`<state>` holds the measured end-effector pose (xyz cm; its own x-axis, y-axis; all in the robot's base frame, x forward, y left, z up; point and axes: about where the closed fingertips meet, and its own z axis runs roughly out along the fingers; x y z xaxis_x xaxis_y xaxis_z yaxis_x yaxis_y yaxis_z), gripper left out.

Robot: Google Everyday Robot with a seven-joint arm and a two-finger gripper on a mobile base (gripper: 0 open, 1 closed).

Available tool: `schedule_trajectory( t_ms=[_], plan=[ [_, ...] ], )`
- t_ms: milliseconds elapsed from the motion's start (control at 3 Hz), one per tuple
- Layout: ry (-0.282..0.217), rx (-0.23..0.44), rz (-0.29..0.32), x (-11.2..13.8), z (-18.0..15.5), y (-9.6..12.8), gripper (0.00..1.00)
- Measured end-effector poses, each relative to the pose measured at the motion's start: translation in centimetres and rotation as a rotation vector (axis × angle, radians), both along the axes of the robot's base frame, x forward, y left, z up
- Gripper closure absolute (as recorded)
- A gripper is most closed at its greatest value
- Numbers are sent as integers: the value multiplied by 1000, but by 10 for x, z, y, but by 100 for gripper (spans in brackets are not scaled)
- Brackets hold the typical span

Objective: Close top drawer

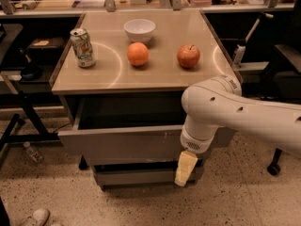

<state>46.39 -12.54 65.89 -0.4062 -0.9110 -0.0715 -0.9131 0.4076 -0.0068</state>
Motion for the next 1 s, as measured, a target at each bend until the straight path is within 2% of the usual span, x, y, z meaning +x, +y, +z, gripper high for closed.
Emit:
schedule_trajectory(
  t_ms=[333,1000],
  plan=[
    [0,0,0,0,0,0,0],
    [0,0,0,0,0,0,42]
  ],
)
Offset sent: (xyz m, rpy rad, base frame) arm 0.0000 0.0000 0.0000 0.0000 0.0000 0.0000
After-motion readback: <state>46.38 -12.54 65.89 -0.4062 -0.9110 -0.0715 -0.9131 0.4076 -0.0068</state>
